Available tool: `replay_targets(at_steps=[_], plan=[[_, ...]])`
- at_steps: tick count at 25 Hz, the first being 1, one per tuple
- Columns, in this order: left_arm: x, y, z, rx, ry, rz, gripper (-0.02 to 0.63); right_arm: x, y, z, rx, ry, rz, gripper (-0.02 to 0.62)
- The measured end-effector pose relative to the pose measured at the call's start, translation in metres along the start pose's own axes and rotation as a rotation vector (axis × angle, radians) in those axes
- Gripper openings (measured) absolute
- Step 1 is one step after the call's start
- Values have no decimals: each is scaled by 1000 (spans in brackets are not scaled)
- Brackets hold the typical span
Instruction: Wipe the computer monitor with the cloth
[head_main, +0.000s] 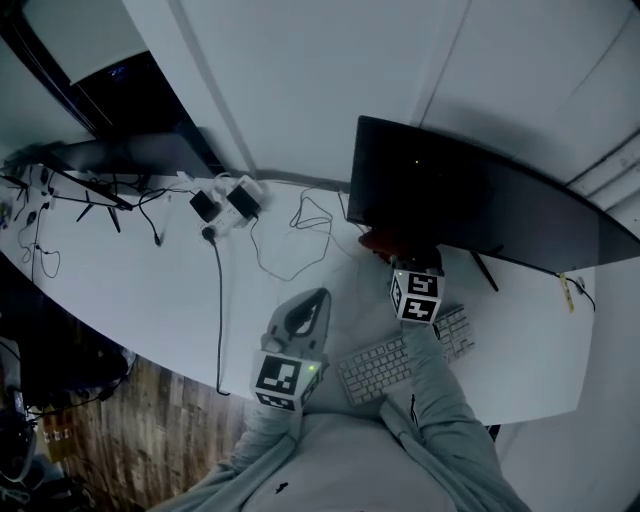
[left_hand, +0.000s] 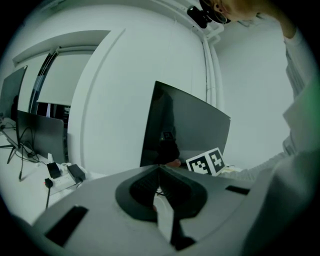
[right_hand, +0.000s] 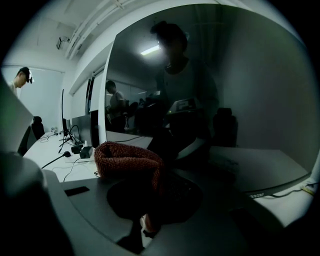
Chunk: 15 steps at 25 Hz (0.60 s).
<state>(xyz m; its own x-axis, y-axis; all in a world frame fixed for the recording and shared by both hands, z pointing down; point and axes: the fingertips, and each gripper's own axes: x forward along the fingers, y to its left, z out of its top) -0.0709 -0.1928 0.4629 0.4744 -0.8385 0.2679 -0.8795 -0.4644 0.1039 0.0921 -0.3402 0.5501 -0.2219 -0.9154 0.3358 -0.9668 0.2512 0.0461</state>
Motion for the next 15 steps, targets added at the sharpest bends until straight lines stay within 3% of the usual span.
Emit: replay_targets(at_steps=[15], plan=[[42, -141, 10, 51, 4, -64, 21, -61, -156, -29, 119, -8, -99, 36]])
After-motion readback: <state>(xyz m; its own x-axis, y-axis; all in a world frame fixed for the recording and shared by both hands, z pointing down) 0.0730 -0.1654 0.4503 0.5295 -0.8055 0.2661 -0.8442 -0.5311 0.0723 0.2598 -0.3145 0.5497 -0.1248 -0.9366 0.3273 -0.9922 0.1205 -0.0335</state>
